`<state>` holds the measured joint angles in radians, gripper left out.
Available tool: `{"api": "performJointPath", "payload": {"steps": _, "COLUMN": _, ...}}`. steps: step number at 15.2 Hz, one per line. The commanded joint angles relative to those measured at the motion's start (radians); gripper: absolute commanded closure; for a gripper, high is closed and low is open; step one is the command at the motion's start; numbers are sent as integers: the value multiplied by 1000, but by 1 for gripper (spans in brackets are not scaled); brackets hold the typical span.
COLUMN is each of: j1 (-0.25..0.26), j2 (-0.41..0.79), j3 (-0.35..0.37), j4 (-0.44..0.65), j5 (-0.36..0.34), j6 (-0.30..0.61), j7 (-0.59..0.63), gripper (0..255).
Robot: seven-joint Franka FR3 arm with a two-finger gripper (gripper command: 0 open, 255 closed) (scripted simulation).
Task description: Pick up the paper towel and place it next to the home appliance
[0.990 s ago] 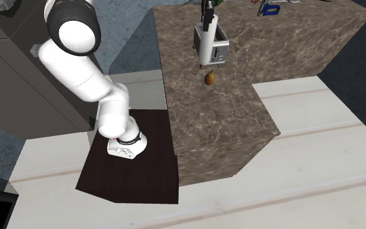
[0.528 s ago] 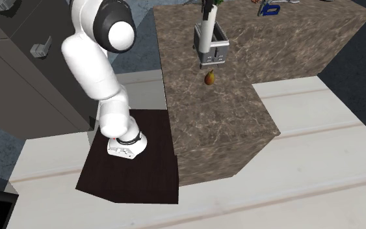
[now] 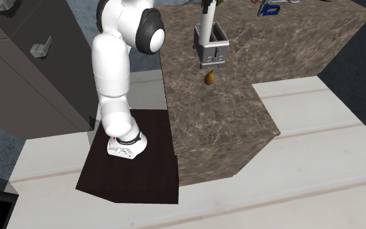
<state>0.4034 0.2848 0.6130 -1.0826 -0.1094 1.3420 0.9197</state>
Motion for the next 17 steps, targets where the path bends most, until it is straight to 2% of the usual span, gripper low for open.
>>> {"api": "performJointPath", "payload": {"steps": 1, "j1": -7, "j2": -10, "j3": -1, "j4": -36, "j5": 7, "j6": 28, "j7": -1, "gripper": 255}}
{"api": "performJointPath", "payload": {"steps": 8, "j1": -50, "j2": -77, "j3": -5, "j4": -221, "j5": 48, "j6": 154, "j7": -23, "gripper": 255}}
{"api": "performJointPath", "payload": {"steps": 17, "j1": -76, "j2": -125, "j3": -11, "j4": -402, "j5": 76, "j6": 294, "j7": -44, "gripper": 255}}
